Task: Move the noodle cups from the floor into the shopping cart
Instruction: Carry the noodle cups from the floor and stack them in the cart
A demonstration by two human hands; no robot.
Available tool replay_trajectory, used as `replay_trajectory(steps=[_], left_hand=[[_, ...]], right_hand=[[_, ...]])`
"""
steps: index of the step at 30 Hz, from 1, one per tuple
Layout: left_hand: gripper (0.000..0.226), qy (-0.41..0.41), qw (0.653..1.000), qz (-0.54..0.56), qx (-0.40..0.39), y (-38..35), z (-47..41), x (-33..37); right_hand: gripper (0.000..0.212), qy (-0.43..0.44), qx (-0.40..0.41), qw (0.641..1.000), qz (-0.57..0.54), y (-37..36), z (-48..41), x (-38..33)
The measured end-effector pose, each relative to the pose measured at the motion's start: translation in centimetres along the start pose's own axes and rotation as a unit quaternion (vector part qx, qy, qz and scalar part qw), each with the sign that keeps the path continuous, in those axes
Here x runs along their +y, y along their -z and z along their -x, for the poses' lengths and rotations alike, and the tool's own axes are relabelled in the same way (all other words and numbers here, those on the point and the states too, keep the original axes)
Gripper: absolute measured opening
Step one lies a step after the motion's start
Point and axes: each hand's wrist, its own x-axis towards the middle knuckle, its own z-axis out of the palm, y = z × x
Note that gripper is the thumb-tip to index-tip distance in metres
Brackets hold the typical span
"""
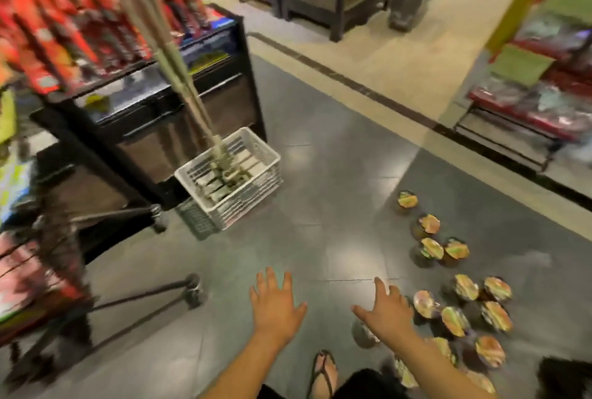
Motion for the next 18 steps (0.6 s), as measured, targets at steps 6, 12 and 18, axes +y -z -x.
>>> replay_trajectory(steps=[6, 12, 18], left_hand=[[0.081, -0.094, 0.992, -0.081, -0.037, 2.1, -7.2, 5.3], [0.084, -0.197, 0.968, -0.147, -0.045, 6.0, -17.7, 10.9], [0.087, -0.291, 0.934, -0.196, -0.073, 12.5, -29.4, 16.1]], right_hand=[[0.091, -0.104, -0.006, 0.992, -0.075, 2.2, -4.0, 3.4], [0.089, -0.190, -0.005, 0.972, -0.138, 5.3, -10.4, 4.2], [0.092, -0.288, 0.006, 0.933, -0.214, 8.7, -17.8, 2.8]])
